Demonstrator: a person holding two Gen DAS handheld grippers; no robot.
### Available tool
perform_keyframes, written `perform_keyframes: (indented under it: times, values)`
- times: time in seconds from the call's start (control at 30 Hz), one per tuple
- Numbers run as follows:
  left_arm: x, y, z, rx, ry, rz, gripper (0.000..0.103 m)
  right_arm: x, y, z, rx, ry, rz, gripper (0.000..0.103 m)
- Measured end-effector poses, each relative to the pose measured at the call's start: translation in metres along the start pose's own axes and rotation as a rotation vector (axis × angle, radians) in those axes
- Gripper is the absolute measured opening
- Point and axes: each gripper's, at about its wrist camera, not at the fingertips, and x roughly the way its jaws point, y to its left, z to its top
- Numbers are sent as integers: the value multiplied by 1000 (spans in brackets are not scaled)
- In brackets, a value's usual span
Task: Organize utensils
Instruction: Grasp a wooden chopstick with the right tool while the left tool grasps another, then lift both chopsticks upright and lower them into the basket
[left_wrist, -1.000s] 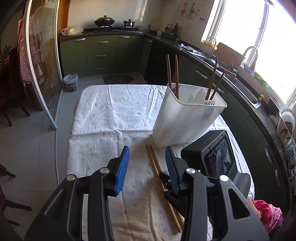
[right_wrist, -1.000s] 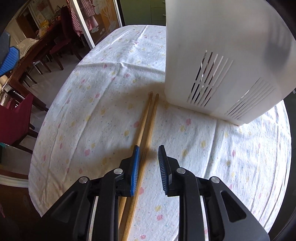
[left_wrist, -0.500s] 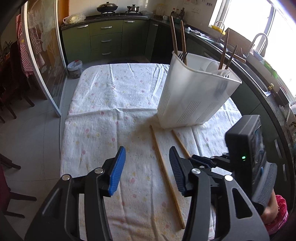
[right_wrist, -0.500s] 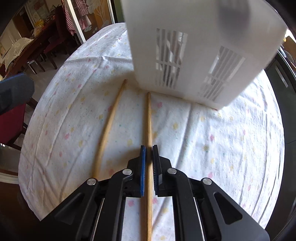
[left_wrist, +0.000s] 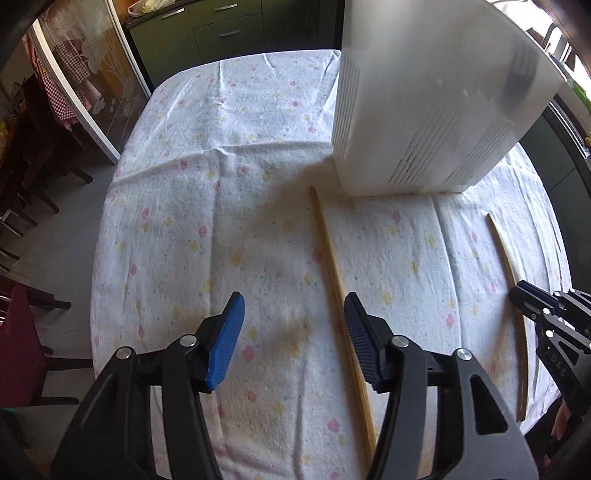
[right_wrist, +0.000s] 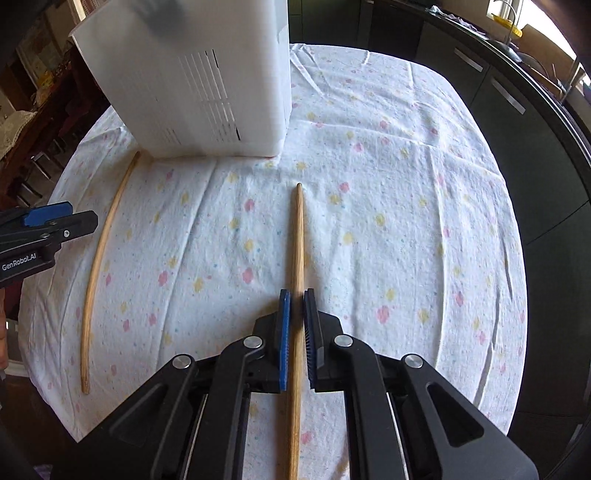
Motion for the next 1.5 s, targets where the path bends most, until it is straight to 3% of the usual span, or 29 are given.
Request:
perform_keyframes:
  times: [0.23, 0.47, 0.53, 0.6, 0.63, 0.87, 1.03, 1.07, 1.13, 1.5]
  values:
    - [10, -3, 5, -67, 34, -39, 60, 0, -3, 1, 22, -8, 40, 8]
    - [16, -14, 8, -58, 48, -25, 60, -4, -11, 1, 28, -16, 33, 8]
    - [14, -16, 6, -38, 31, -15, 46, -5, -11, 3, 20, -14, 32, 10]
    - [10, -19, 5, -6, 25, -31, 13, -3, -6, 4, 8, -5, 36, 16]
    - [9, -20, 4, 6, 30, -48, 9, -2, -4, 5, 1, 2, 38, 17]
    - [-2, -18, -17, 58, 36, -123, 6, 2, -2, 8, -4, 19, 33, 17]
    - [-22, -19, -23, 112, -31, -117, 6, 8, -2, 11, -13, 61, 30, 23]
    - [-25, -19, -23, 118, -39, -124, 6, 8, -3, 12, -4, 57, 29, 9]
    - [-33, -20, -24, 130, -58, -134, 6, 7, -9, 13, 24, 47, 51, 7]
    - [-85, -16, -24, 177, -219, -152, 6, -71, -16, 5, 52, -151, 161, 7]
